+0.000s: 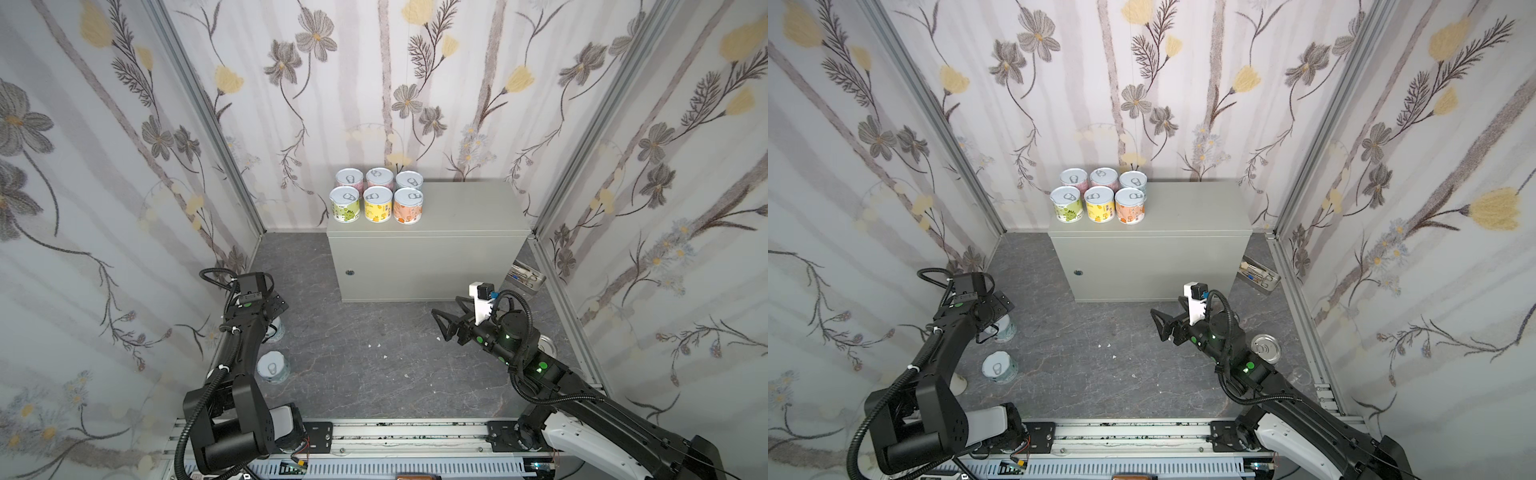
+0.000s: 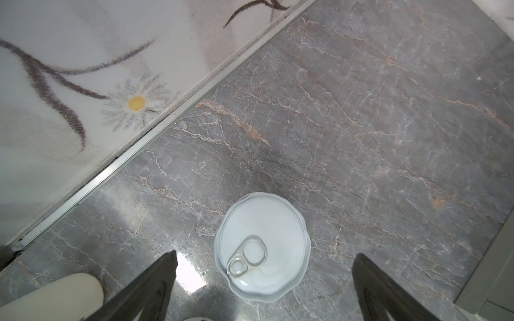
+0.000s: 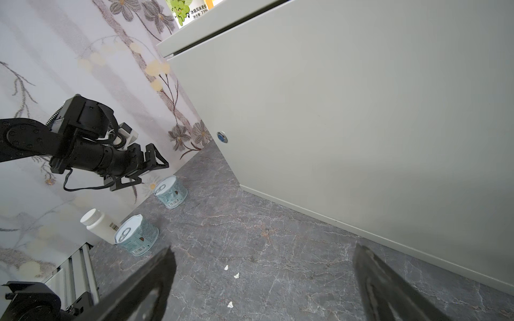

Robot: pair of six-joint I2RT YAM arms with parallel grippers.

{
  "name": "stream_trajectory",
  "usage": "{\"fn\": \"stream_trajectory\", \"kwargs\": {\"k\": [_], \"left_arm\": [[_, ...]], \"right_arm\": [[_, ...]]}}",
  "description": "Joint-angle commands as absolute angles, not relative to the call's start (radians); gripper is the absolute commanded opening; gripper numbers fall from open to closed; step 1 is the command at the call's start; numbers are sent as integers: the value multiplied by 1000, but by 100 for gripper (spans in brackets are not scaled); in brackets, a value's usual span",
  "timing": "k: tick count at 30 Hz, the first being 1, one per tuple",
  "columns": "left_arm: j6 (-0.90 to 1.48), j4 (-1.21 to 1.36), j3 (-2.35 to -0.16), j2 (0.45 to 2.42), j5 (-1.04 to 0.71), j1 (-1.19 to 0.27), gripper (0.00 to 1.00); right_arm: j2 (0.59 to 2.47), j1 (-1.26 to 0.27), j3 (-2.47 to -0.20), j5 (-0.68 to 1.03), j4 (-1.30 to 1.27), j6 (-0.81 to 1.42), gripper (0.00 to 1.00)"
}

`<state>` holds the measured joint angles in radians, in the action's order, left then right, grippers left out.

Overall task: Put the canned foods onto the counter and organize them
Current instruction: 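Close the left gripper on the pale teal can and lift it, then carry the pale teal can toward the right gripper in front of the cabinet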

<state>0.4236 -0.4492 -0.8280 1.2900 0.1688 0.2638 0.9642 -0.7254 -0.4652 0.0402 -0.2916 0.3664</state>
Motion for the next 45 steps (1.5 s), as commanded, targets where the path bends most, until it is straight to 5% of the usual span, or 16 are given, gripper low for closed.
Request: {"fn": "stream_trajectory", "kwargs": {"k": [1, 25, 45], "left_arm": [[419, -391, -811, 1315, 149, 269, 100], [387, -307, -844, 1600, 168, 278, 96], [335, -307, -836, 1564, 78, 264, 59]], "right_arm": [[1003, -726, -452, 104, -401, 403, 100], [1158, -726, -448, 196, -472, 451, 100], [1196, -726, -457, 198, -471, 448, 100]]}}
